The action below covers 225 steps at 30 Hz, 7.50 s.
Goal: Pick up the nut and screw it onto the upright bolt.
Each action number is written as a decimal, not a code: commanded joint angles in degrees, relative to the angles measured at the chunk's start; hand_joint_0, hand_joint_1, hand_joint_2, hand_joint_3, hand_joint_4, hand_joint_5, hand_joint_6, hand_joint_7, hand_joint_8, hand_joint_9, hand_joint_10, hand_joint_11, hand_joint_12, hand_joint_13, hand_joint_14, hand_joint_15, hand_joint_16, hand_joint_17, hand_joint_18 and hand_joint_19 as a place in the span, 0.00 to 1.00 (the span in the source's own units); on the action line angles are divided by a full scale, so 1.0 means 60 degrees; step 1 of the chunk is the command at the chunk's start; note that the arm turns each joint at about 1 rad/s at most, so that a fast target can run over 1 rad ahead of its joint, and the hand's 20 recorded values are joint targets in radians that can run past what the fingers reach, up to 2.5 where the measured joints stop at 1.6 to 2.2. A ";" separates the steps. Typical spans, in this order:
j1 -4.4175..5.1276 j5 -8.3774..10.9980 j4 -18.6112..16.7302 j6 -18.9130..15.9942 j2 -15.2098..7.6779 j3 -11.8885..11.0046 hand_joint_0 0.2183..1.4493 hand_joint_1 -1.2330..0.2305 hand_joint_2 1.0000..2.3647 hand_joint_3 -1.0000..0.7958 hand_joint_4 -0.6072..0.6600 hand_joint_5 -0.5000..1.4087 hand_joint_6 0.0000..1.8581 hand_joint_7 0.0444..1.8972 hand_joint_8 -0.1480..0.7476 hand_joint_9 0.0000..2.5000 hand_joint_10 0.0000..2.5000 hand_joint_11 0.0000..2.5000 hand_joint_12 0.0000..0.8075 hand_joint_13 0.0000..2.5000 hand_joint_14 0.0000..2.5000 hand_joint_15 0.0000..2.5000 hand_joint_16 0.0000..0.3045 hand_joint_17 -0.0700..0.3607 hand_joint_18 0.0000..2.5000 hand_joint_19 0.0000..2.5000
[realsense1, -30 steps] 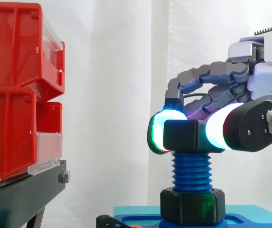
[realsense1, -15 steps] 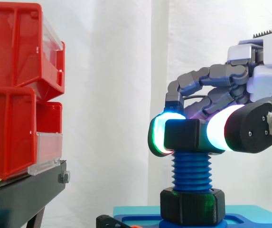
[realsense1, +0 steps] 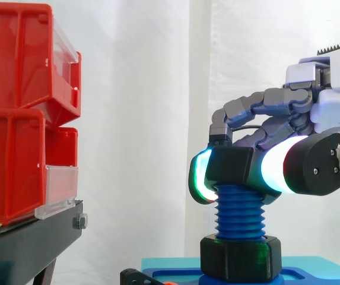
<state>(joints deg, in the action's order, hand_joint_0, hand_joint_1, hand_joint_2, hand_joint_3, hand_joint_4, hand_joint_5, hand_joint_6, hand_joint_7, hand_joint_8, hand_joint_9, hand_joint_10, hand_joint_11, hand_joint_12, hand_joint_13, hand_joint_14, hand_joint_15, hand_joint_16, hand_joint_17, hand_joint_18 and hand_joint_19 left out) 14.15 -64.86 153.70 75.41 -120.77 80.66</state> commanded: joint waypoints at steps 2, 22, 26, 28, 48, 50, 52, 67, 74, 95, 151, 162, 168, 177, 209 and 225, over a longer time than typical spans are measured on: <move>0.0000 -0.0030 0.0003 0.0000 0.0001 -0.0011 0.26 0.39 0.00 0.28 0.65 0.20 0.27 0.65 0.50 0.27 0.00 0.06 0.44 0.26 0.00 0.04 0.15 0.40 0.23 0.10; 0.0074 -0.0060 -0.0129 0.0015 0.0016 -0.0026 0.26 0.39 0.00 0.28 0.65 0.20 0.27 0.65 0.50 0.27 0.00 0.06 0.44 0.26 0.00 0.04 0.15 0.40 0.23 0.10; 0.0030 -0.0162 -0.0129 0.0000 0.0001 -0.0041 0.26 0.39 0.00 0.28 0.66 0.20 0.27 0.65 0.50 0.27 0.00 0.06 0.44 0.26 0.00 0.04 0.15 0.40 0.23 0.10; 0.0030 -0.0221 -0.0114 0.0000 0.0016 -0.0041 0.26 0.39 0.00 0.28 0.66 0.20 0.27 0.65 0.50 0.27 0.00 0.06 0.44 0.26 0.00 0.04 0.15 0.40 0.23 0.10; -0.0205 -0.0689 -0.0085 0.0000 0.0016 -0.0041 0.26 0.39 0.00 0.28 0.66 0.20 0.27 0.64 0.50 0.27 0.00 0.06 0.44 0.26 0.00 0.04 0.15 0.40 0.23 0.10; -0.0234 -0.0748 -0.0070 0.0000 0.0001 -0.0114 0.26 0.39 0.00 0.28 0.65 0.20 0.27 0.64 0.50 0.27 0.00 0.06 0.44 0.26 0.00 0.04 0.15 0.40 0.23 0.10; -0.0234 -0.0748 -0.0026 0.0015 0.0016 -0.0187 0.26 0.39 0.00 0.28 0.66 0.20 0.27 0.64 0.50 0.27 0.00 0.06 0.44 0.26 0.00 0.04 0.15 0.40 0.23 0.10; -0.0249 -0.0748 0.0296 0.0015 0.0001 -0.0436 0.26 0.39 0.00 0.28 0.66 0.20 0.27 0.64 0.50 0.27 0.00 0.06 0.44 0.26 0.00 0.04 0.15 0.40 0.23 0.11; -0.0249 -0.0748 0.0355 0.0029 0.0001 -0.0421 0.26 0.39 0.00 0.28 0.66 0.20 0.27 0.64 0.50 0.27 0.00 0.06 0.44 0.26 0.00 0.04 0.15 0.40 0.23 0.10; -0.0234 -0.0719 0.0472 0.0000 0.0001 -0.0407 0.26 0.39 0.00 0.28 0.66 0.20 0.27 0.64 0.50 0.27 0.00 0.06 0.44 0.26 0.00 0.04 0.15 0.40 0.23 0.11; -0.0395 -0.1026 0.0062 0.0000 -0.0014 0.0062 0.20 0.48 0.00 0.28 0.68 0.20 0.27 0.63 0.53 0.27 0.00 0.05 0.48 0.26 0.00 0.04 0.17 0.44 0.24 0.10; -0.0410 -0.1026 0.0003 0.0000 -0.0014 0.0062 0.21 0.47 0.00 0.28 0.67 0.21 0.27 0.63 0.52 0.27 0.00 0.06 0.48 0.26 0.00 0.04 0.17 0.43 0.24 0.11; -0.0410 -0.1026 0.0003 0.0000 -0.0087 0.0077 0.21 0.47 0.00 0.28 0.67 0.20 0.27 0.63 0.52 0.27 0.00 0.06 0.48 0.26 0.00 0.04 0.17 0.43 0.24 0.11; -0.0424 -0.1158 -0.0421 -0.0147 -0.0380 0.0062 0.21 0.46 0.00 0.28 0.67 0.20 0.27 0.63 0.52 0.27 0.00 0.06 0.48 0.26 0.00 0.04 0.17 0.43 0.24 0.11; -0.0630 -0.1642 -0.0026 -0.0147 -0.0365 -0.0231 0.09 0.50 0.00 0.28 0.65 0.14 0.27 0.27 0.53 0.17 0.00 0.00 0.58 0.18 0.00 0.00 0.23 0.53 0.14 0.06; -0.0761 -0.1993 0.1248 -0.0073 -0.0365 -0.1242 0.11 0.54 0.00 0.28 0.63 0.14 0.27 0.27 0.51 0.15 0.00 0.00 0.56 0.16 0.00 0.00 0.22 0.51 0.11 0.06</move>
<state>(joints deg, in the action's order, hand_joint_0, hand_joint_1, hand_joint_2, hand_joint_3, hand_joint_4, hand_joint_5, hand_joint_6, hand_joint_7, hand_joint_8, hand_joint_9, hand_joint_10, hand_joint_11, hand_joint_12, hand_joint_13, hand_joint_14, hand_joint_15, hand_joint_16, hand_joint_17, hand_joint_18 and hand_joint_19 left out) 9.54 -76.54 158.87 74.75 -122.95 74.73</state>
